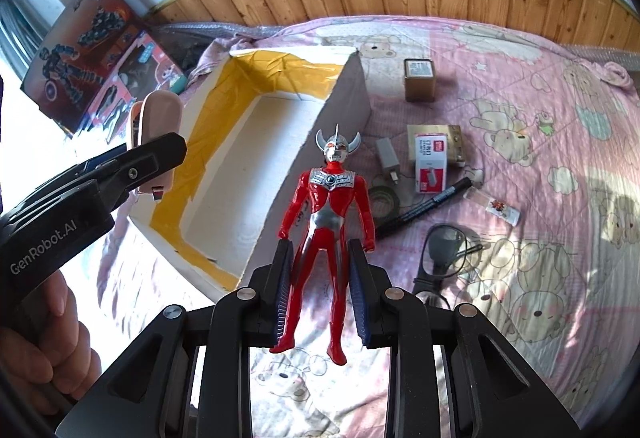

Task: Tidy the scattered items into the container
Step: 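Lift the stapler and figure and carry both toward the white box, then lower the stapler and figure into the box and open both tools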

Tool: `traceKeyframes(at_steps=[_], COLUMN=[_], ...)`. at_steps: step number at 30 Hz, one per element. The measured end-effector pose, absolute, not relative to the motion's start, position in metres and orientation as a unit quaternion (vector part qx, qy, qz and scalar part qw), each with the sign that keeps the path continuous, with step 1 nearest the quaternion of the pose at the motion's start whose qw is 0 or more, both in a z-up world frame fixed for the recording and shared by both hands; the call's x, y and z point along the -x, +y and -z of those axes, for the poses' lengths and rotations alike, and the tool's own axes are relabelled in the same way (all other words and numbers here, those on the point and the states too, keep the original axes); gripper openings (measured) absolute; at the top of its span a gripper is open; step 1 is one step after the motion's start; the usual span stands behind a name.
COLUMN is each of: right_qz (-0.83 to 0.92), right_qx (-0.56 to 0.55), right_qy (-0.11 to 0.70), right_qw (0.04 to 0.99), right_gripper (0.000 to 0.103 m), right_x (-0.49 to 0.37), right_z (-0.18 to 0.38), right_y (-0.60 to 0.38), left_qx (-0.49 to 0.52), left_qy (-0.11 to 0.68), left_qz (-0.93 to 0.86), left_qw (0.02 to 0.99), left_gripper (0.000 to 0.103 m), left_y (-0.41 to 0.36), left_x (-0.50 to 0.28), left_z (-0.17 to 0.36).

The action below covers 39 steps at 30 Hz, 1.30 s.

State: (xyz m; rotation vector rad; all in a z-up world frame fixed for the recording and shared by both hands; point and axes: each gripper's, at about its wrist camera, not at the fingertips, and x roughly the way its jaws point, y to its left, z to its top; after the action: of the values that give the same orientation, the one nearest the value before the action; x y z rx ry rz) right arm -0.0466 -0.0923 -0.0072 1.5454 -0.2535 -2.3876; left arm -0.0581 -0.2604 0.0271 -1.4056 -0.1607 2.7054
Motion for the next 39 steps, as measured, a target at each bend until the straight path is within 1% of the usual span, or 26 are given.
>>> traceKeyframes(at_steps=[9,23,39], right_qz=[0.823,0.818,0.806], right_qx=[-0.534,-0.533,-0.548], right_qy=[-0.065,-0.047,-0.049], right_qw=[0.180,0.212,0.219], right_gripper=[0.028,0.028,0.028], right_x=[0.055,0.076,0.121], right_z=[-0.001,-0.003,0.016], right_y=[-0.130,-0.165,-0.182], left_qx=[0.466,0.468,0.500], left_qy=[-0.080,-0.100,-0.128], left_qz=[-0.881,-0.878,-0.856], left_qw=[0.018,-0.009,-0.024], left_gripper=[0.041,0.041,0.041], left_y=[-0.290,-0.316,-0.338], left_x=[0.053,0.054,0.083], left_z=[-0.027,-0.027,0.002])
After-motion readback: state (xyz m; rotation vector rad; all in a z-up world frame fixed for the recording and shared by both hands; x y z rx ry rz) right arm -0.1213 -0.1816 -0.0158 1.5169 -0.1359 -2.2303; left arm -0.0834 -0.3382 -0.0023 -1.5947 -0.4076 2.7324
